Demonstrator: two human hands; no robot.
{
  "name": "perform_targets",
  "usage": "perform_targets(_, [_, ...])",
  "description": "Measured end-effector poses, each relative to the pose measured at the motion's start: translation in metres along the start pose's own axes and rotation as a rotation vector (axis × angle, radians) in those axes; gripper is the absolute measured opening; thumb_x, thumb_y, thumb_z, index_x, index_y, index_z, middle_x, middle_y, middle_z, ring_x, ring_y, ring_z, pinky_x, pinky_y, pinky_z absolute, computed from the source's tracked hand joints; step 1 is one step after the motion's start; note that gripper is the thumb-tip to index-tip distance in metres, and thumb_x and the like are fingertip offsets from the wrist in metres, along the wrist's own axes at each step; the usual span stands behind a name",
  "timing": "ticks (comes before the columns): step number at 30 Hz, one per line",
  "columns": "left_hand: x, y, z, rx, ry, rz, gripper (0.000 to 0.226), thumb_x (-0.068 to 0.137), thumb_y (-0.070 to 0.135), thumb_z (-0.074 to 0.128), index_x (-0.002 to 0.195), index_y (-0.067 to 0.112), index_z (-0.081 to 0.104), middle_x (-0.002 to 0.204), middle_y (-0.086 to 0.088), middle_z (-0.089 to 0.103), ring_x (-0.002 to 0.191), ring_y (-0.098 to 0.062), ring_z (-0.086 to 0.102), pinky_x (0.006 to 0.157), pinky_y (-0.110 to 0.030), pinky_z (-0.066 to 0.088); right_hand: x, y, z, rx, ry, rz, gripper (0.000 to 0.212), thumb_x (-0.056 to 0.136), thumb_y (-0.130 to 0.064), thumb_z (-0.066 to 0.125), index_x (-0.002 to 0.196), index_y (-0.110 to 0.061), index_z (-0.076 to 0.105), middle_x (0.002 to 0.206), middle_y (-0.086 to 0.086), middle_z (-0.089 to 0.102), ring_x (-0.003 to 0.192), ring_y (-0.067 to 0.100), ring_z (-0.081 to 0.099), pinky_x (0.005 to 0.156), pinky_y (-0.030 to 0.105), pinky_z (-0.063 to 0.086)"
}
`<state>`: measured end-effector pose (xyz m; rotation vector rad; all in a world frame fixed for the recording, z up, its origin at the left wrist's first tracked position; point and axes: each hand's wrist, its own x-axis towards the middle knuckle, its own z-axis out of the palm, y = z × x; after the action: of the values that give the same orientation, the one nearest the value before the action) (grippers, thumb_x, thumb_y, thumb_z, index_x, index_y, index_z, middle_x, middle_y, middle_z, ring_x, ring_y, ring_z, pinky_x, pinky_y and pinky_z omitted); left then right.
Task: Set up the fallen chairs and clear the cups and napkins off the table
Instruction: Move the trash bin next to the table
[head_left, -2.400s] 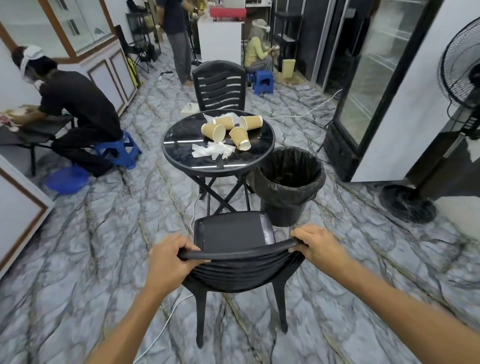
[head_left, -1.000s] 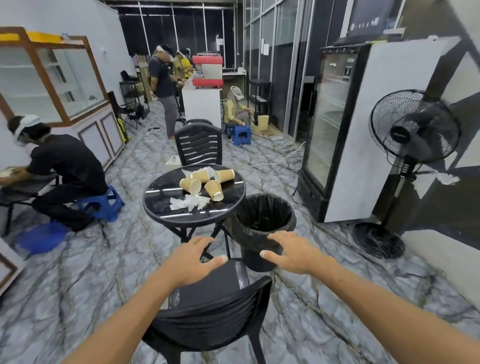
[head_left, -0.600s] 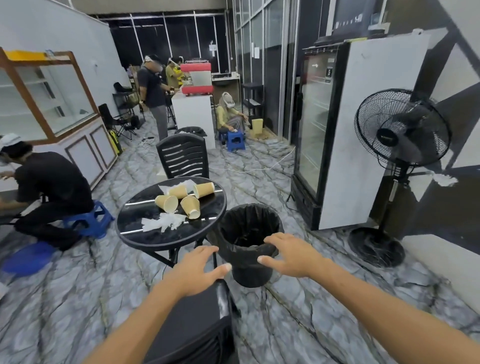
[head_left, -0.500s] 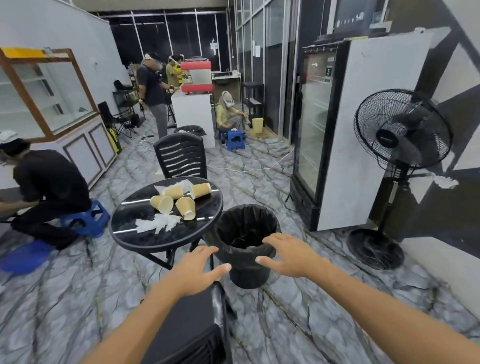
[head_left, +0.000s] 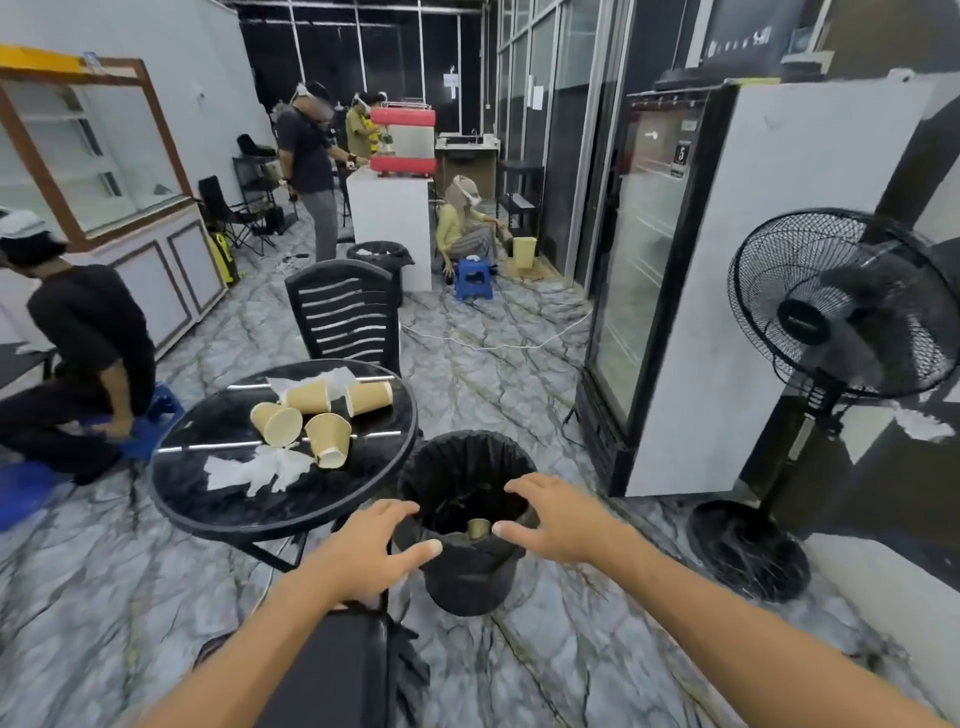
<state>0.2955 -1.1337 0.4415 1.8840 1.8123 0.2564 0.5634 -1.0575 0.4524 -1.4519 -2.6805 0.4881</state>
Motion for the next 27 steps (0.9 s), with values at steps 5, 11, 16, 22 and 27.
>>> perform_targets(5, [0.046, 0.0, -0.008, -0.007, -0.023, -0.026, 0.083, 0.085, 0.076, 0.046, 0.151, 0.029, 0.032, 0.158, 0.007, 0.031, 0.142, -0.017, 0.035, 0.113, -0.037, 0.036, 0.045, 0.025, -0.012, -0.022, -0.022, -0.014, 0.073, 0.091, -0.069, 0.042, 0.148, -0.023, 0.036, 0.152, -0.003, 0.041, 0.137, 0.02, 0.039, 0.107, 0.04, 0.041])
perform_targets(11, [0.096, 0.007, -0.02, -0.018, -0.002, -0.044, 0.085, 0.082, 0.08, 0.044, 0.15, 0.031, 0.033, 0.157, 0.008, 0.033, 0.142, -0.013, 0.034, 0.114, -0.036, 0.035, 0.088, 0.053, -0.022, -0.035, -0.032, -0.059, 0.07, 0.092, -0.067, 0.042, 0.146, -0.023, 0.039, 0.149, -0.003, 0.044, 0.134, 0.02, 0.042, 0.104, 0.039, 0.041])
perform_targets(16, [0.135, 0.013, -0.021, -0.028, 0.018, -0.107, 0.095, 0.074, 0.089, 0.04, 0.15, 0.033, 0.033, 0.157, 0.01, 0.033, 0.14, -0.013, 0.036, 0.113, -0.04, 0.038, 0.134, 0.083, -0.029, -0.023, -0.061, -0.113, 0.07, 0.091, -0.068, 0.042, 0.146, -0.024, 0.039, 0.149, -0.003, 0.044, 0.134, 0.02, 0.041, 0.107, 0.041, 0.04])
perform_targets(22, [0.187, 0.023, -0.018, -0.061, 0.057, -0.233, 0.098, 0.07, 0.094, 0.038, 0.148, 0.035, 0.035, 0.157, 0.011, 0.033, 0.142, -0.017, 0.035, 0.114, -0.044, 0.037, 0.192, 0.128, -0.043, -0.022, -0.077, -0.204, 0.072, 0.09, -0.07, 0.042, 0.146, -0.026, 0.039, 0.15, -0.004, 0.043, 0.135, 0.019, 0.041, 0.106, 0.038, 0.04])
perform_targets(27, [0.223, 0.031, -0.011, -0.115, 0.066, -0.294, 0.095, 0.073, 0.089, 0.044, 0.149, 0.034, 0.034, 0.157, 0.009, 0.032, 0.142, -0.018, 0.034, 0.114, -0.042, 0.037, 0.227, 0.154, -0.054, -0.046, -0.11, -0.268, 0.069, 0.091, -0.069, 0.043, 0.145, -0.026, 0.04, 0.148, -0.004, 0.045, 0.132, 0.02, 0.043, 0.104, 0.039, 0.04])
